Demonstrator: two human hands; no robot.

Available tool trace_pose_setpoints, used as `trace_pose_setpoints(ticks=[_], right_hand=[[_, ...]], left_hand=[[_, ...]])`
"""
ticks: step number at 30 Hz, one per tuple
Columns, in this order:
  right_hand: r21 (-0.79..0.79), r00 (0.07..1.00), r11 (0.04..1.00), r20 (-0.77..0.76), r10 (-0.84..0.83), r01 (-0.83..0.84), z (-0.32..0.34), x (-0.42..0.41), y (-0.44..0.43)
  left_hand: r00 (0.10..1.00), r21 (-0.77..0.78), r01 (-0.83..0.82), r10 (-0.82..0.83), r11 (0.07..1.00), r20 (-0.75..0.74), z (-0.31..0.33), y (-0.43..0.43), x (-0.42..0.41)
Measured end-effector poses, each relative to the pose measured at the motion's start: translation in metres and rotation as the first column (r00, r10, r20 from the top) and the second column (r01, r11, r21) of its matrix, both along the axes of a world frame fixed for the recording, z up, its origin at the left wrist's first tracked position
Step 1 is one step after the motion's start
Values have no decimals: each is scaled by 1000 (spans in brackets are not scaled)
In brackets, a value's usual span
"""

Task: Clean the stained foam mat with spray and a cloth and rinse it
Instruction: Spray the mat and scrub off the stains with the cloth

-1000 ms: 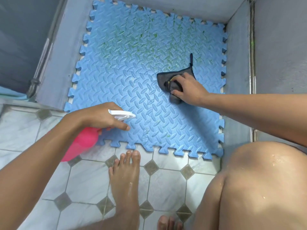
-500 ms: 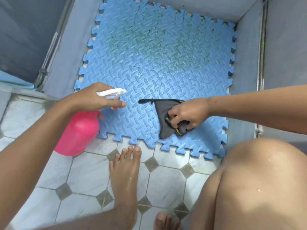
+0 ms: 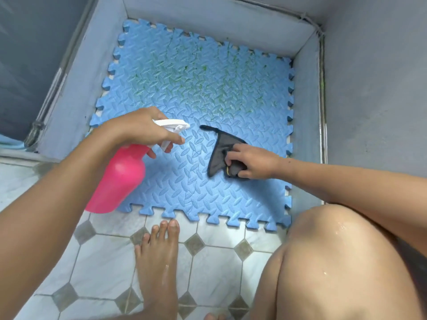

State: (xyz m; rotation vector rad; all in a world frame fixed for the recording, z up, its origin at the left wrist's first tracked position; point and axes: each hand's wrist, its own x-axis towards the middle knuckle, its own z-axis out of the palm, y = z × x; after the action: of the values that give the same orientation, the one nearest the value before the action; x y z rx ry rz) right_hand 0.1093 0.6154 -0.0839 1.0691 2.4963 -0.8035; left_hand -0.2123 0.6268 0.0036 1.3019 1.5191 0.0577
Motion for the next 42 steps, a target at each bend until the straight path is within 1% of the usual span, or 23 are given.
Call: trace_pose_setpoints(ticks=[1, 2, 3, 4, 5, 6, 7, 8, 9, 13, 14, 16, 19, 23, 25, 26, 28, 32, 33, 37, 39, 41, 42], right_hand=[[57, 978, 977, 18, -206, 205, -2, 19, 9], [112, 908, 903, 20, -419, 414, -1, 39, 18], [159, 805, 796, 15, -593, 584, -2, 56, 25], [190, 711, 701, 24, -703, 687, -3, 70, 30], [206, 661, 654, 45, -749, 728, -6, 78, 33], [208, 667, 666, 76, -741, 717, -7, 78, 36], [200, 705, 707, 97, -703, 678, -7, 74, 38], [189, 738, 740, 93, -668, 646, -8, 69, 39], [175, 750, 749, 74, -657, 639, -8, 64, 39], [188, 721, 709, 6, -692, 679, -9, 64, 44], [187, 714, 702, 8, -700, 687, -9, 65, 45], [185, 695, 683, -1, -719, 707, -12, 64, 47], [176, 597, 582, -42, -801, 794, -15, 58, 52], [186, 412, 387, -122, -903, 903, -18, 42, 58], [196, 336, 305, -151, -930, 932, -22, 35, 60], [200, 318, 288, -143, -937, 937, -24, 34, 62], [191, 329, 305, -104, -939, 933, -26, 37, 67], [148, 341, 328, -74, -937, 933, -23, 46, 73], [144, 341, 328, -78, -937, 934, -23, 46, 73], [118, 358, 348, -79, -930, 930, -24, 52, 74], [99, 365, 357, -83, -927, 929, -25, 55, 75], [82, 373, 366, -94, -923, 927, -26, 58, 75], [70, 374, 368, -98, -922, 927, -25, 59, 75]], left_hand=[[1000, 5, 5, -5, 1000, -2, 0, 8, 11], [1000, 18, 15, -15, 1000, -15, -1, 15, 21], [999, 43, 39, -37, 998, -38, -1, 21, 31], [996, 76, 61, -56, 995, -63, -3, 25, 40], [995, 116, 64, -54, 991, -88, -6, 28, 46], [995, 148, 41, -26, 988, -101, -11, 32, 49], [994, 168, 2, 15, 986, -105, -15, 35, 51], [992, 191, -39, 62, 981, -115, -19, 38, 51], [986, 221, -59, 91, 974, -138, -23, 40, 51], [954, 317, -99, 181, 943, -239, -33, 36, 49], [950, 336, -117, 204, 935, -238, -36, 36, 46], [961, 345, -132, 205, 929, -186, -39, 37, 41], [975, 380, -147, 199, 913, -101, -38, 38, 35], [959, 451, -177, 256, 875, -120, -30, 46, 36], [978, 433, -122, 183, 893, -101, -28, 56, 39], [988, 413, -90, 134, 906, -79, -27, 61, 43], [995, 394, -58, 86, 917, -52, -24, 70, 51], [983, 478, -127, 175, 869, -57, -21, 88, 61], [983, 491, -117, 170, 863, -66, -22, 92, 64], [999, 433, 2, 20, 901, -47, -28, 99, 81], [996, 443, 29, 12, 896, -89, -29, 99, 87], [986, 467, 24, 57, 884, -159, -30, 100, 89], [980, 452, 39, 55, 891, -192, -30, 100, 89]])
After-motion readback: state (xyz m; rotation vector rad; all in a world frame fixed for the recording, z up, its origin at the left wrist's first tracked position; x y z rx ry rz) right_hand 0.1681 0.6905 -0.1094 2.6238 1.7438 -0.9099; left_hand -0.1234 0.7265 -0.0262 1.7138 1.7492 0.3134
